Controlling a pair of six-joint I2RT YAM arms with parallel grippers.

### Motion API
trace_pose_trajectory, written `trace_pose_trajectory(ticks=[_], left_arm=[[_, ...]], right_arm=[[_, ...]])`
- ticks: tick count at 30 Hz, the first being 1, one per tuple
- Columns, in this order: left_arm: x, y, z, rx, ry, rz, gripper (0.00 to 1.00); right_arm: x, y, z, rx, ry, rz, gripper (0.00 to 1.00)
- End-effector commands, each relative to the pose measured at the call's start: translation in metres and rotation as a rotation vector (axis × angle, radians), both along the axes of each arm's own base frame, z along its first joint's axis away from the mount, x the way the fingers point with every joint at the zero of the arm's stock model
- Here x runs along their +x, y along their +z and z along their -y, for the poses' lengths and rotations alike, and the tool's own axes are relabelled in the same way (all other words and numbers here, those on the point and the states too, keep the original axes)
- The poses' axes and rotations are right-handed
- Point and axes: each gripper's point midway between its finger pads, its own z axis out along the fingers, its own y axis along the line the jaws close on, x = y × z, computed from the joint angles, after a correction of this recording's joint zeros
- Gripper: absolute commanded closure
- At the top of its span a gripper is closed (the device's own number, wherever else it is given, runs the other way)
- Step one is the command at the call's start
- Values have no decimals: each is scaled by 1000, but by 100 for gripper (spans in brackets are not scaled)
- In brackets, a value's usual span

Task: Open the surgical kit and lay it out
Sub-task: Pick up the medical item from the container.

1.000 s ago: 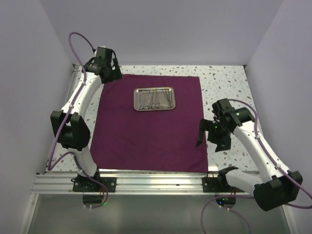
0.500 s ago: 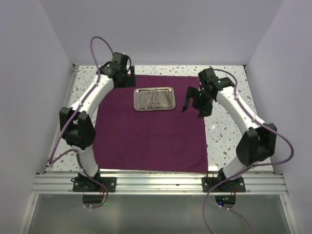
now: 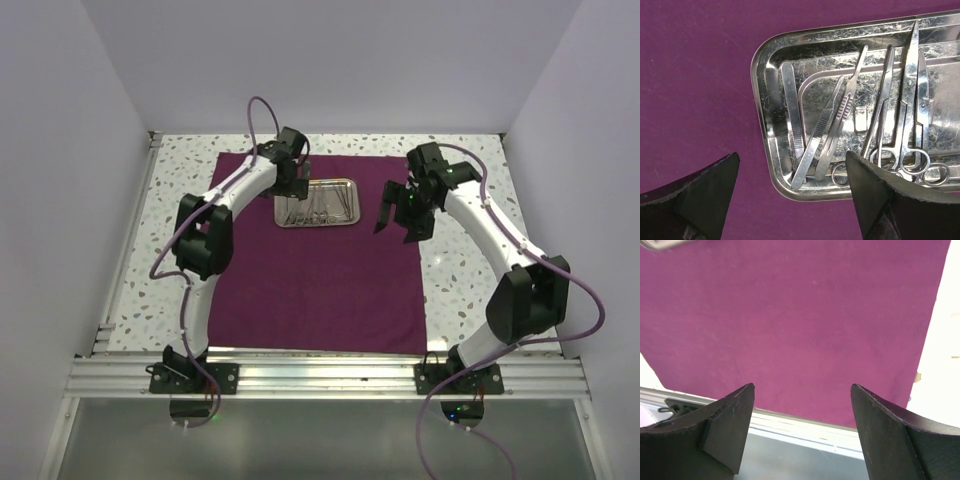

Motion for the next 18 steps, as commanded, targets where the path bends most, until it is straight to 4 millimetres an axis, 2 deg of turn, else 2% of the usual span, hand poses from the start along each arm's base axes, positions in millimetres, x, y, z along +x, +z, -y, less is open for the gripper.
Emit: trace_pose_trajectory(ticks=[1,8,18], left_arm=[[5,7,4,-8,-22,26,9],[-5,-18,4,17,-31,-21,13],[-17,-40,6,27,-50,-61,34]], right_arm=[[-9,2,5,-15,27,21,20],[-9,-8,12,-54,40,-4,24],[-10,-19,16,-79,43,-34,28]])
